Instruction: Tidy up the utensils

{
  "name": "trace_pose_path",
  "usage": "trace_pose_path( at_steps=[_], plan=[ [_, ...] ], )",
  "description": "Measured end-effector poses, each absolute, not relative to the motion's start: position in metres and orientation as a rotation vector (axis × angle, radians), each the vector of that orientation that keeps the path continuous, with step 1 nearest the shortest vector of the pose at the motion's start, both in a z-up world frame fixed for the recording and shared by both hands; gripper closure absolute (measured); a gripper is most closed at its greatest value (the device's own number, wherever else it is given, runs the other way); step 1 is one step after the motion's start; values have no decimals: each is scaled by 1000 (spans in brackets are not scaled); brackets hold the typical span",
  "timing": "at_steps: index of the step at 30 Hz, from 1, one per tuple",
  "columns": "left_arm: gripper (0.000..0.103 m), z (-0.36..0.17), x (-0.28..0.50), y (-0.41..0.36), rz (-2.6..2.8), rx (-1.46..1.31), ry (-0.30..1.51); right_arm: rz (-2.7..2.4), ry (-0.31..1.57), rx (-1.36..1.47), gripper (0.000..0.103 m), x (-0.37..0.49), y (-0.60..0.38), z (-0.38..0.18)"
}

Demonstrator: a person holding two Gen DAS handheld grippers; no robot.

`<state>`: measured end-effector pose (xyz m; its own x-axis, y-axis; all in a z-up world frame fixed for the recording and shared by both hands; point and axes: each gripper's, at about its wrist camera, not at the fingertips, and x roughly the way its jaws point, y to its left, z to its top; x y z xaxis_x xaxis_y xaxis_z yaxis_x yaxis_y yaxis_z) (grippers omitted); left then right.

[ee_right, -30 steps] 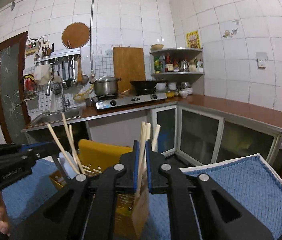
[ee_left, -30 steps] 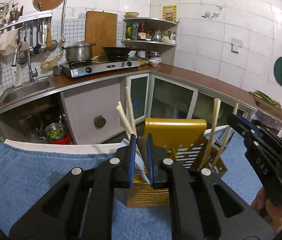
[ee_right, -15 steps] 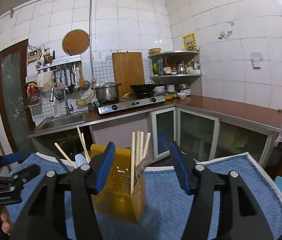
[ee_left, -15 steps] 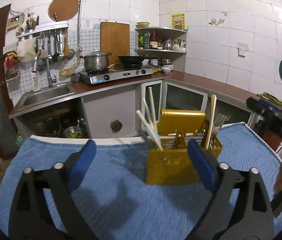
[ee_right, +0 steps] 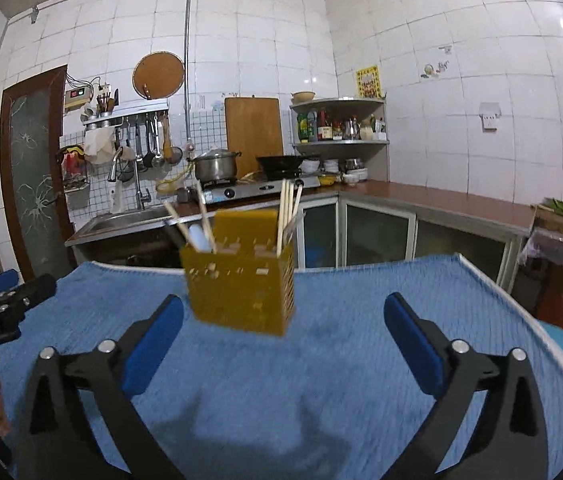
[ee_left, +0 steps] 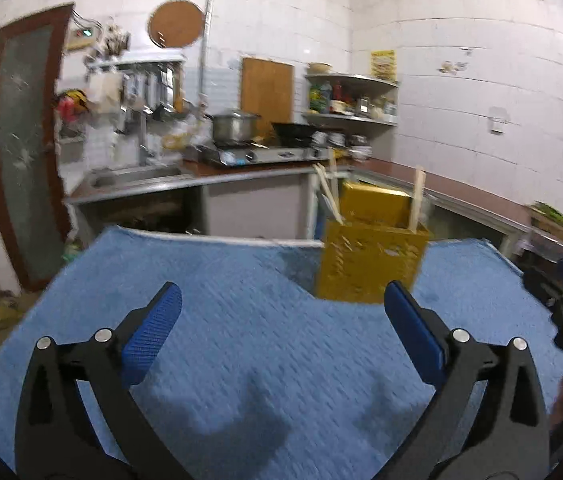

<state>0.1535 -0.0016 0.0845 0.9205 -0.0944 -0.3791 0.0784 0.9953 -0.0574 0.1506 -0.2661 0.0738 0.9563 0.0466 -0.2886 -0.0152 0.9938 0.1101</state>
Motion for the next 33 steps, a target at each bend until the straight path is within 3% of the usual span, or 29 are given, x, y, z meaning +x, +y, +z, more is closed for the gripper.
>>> trace_pose_path(
  at_steps=[12, 33],
  plan=[
    [5, 26, 113, -9, -16, 49, 271, 55, 280, 59, 4, 119, -242, 19],
    [5, 20, 116, -6, -22, 53, 289, -20, 257, 52, 4, 113, -246, 17]
  ],
)
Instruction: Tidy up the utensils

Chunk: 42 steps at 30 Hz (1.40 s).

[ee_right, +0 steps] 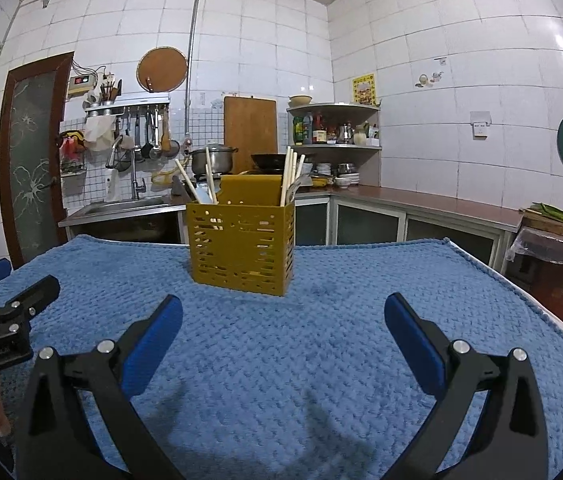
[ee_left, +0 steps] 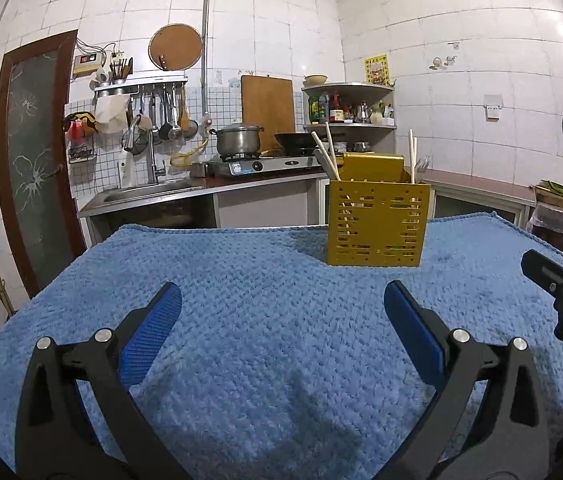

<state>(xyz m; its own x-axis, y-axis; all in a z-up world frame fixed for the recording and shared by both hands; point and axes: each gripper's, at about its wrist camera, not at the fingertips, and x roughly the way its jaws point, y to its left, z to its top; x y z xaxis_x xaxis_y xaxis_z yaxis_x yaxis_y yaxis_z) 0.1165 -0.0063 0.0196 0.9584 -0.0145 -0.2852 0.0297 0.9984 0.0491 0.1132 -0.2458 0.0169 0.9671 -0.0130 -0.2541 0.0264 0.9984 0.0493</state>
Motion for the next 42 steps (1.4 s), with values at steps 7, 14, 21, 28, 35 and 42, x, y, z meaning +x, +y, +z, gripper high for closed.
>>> trace_pose_path(
  at_steps=[7, 14, 21, 28, 35, 42],
  plan=[
    [5, 20, 117, -6, -18, 46, 294, -33, 249, 47, 4, 112, -245, 18],
    [5, 20, 114, -9, -18, 52, 283, -35, 248, 39, 4, 112, -243, 18],
    [5, 21, 113, -9, -19, 50, 283, -34, 248, 36, 4, 113, -243, 18],
    [5, 21, 114, -9, -19, 50, 283, -37, 246, 38, 4, 113, -243, 18],
    [5, 21, 113, -10, -19, 50, 281, -38, 245, 38, 4, 112, -243, 17],
    [5, 24, 110, -13, -20, 57, 269, -38, 245, 38, 4, 112, -243, 17]
  ],
)
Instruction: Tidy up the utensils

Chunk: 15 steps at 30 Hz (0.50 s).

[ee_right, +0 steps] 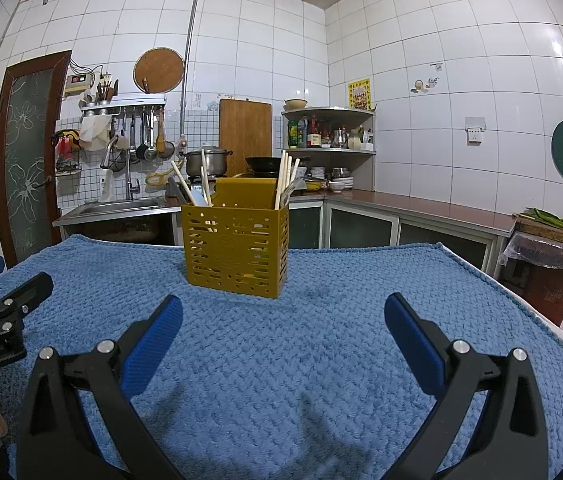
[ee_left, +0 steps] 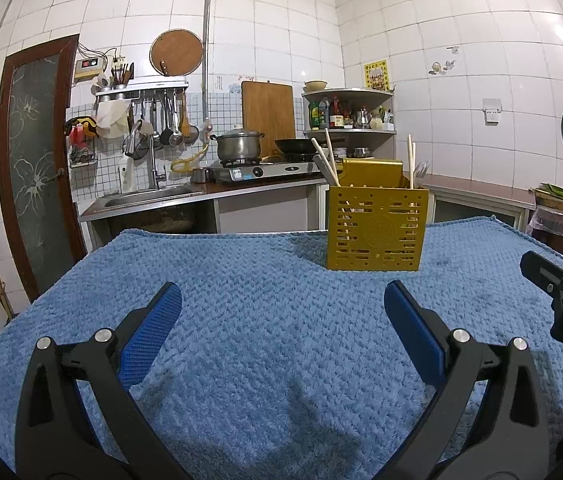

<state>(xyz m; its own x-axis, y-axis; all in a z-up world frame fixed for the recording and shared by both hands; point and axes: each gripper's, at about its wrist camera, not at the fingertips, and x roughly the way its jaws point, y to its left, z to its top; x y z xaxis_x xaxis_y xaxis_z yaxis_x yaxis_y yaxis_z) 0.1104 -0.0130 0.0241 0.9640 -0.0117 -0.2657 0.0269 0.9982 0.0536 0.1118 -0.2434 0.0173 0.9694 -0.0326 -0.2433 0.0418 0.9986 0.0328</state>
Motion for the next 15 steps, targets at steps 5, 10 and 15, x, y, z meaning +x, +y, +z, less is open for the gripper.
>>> trace_pose_path(
  at_steps=[5, 10, 15],
  plan=[
    [5, 24, 110, -13, -19, 56, 269, -37, 246, 37, 4, 112, -243, 17],
    [5, 24, 109, -14, -22, 58, 266, -37, 245, 37, 4, 112, -244, 17],
    [5, 25, 109, -14, -23, 56, 264, -37, 245, 37, 4, 112, -243, 17]
  ],
)
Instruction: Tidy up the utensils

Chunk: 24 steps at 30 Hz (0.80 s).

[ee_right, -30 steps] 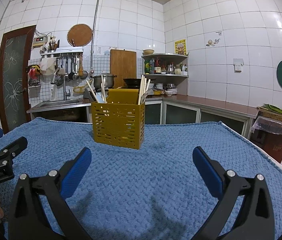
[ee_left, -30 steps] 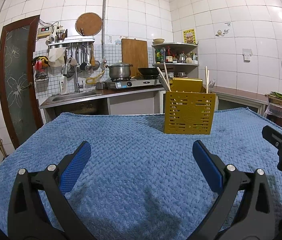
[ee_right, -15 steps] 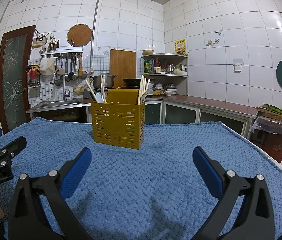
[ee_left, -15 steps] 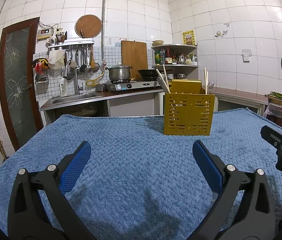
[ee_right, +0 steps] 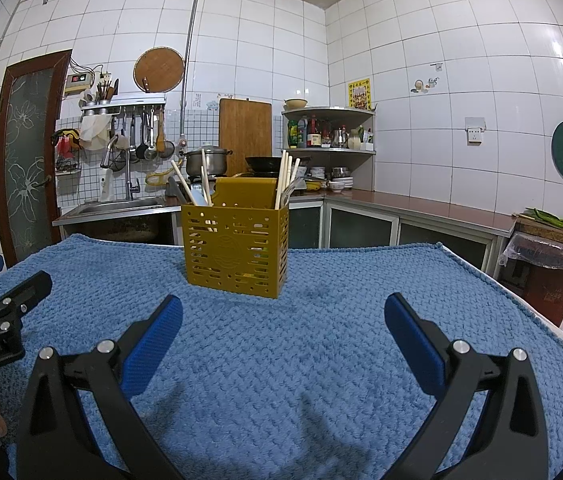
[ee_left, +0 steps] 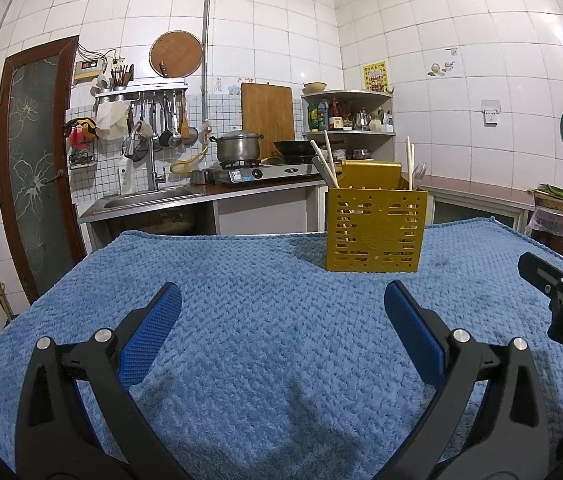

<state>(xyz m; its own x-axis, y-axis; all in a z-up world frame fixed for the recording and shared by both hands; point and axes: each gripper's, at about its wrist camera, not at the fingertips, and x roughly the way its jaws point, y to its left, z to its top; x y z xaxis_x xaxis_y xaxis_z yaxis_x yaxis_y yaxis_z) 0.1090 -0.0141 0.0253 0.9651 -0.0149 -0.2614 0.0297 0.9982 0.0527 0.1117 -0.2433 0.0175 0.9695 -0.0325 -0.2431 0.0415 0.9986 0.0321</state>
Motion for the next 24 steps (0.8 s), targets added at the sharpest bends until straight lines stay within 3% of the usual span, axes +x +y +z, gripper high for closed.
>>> trace_pose_path(
  at_steps=[24],
  plan=[
    [5, 25, 109, -13, -19, 47, 272, -38, 249, 38, 4, 112, -245, 17]
  ],
)
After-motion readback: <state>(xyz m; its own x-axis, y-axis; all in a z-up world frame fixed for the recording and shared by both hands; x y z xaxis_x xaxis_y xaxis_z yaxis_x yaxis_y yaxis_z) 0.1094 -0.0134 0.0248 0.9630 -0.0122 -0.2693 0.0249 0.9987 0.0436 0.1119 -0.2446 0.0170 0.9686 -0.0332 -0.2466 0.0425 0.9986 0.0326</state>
